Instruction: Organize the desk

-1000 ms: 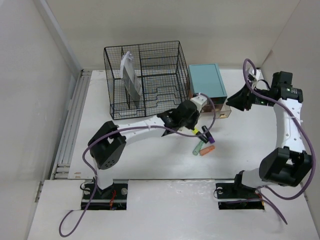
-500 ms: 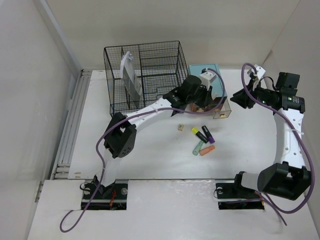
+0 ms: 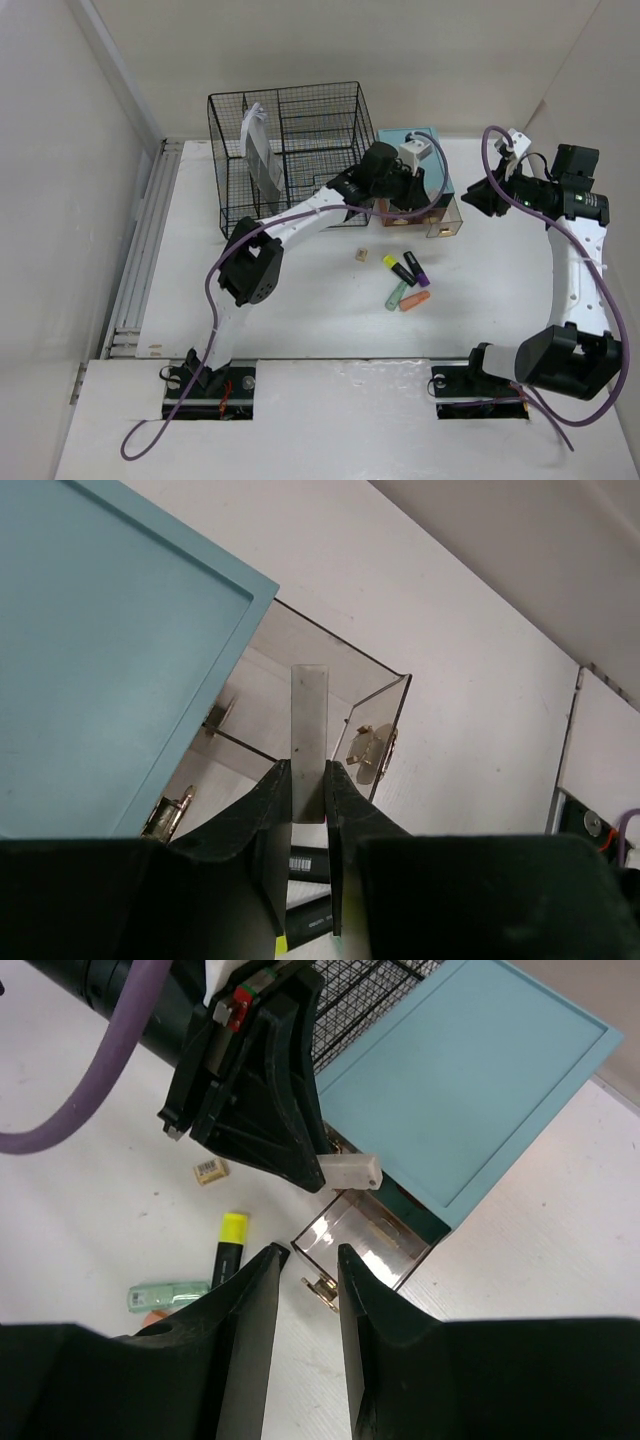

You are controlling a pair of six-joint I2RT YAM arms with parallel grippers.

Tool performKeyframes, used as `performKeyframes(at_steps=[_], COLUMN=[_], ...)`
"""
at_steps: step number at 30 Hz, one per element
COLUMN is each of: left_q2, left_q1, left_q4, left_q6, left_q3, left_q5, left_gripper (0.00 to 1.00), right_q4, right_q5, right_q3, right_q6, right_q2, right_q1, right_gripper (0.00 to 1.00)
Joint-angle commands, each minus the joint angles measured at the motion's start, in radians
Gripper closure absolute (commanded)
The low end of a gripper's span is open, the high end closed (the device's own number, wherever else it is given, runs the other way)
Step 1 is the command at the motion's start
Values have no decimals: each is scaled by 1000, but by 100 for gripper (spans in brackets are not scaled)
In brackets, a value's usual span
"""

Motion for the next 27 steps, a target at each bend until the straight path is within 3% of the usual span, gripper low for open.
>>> performKeyframes(at_steps=[1, 18, 22, 27], left_q2=[11, 110, 110, 110], left_q1=[15, 44, 44, 44], left_q4=[60, 152, 161, 161], left_q6=[-16, -91, -100, -100], left_q3=[46, 125, 125, 125], left_q5=[100, 331, 331, 340], left_gripper=[97, 89, 79, 57], right_q4=[35, 35, 35, 26], right_q5=[-3, 7, 7, 7], right_q3=[7, -3, -3, -3], right_q6=[6, 6, -3, -3], right_q2=[3, 31, 31, 40], right_q1=[0, 0, -9, -9], right_gripper=[64, 64, 64, 64])
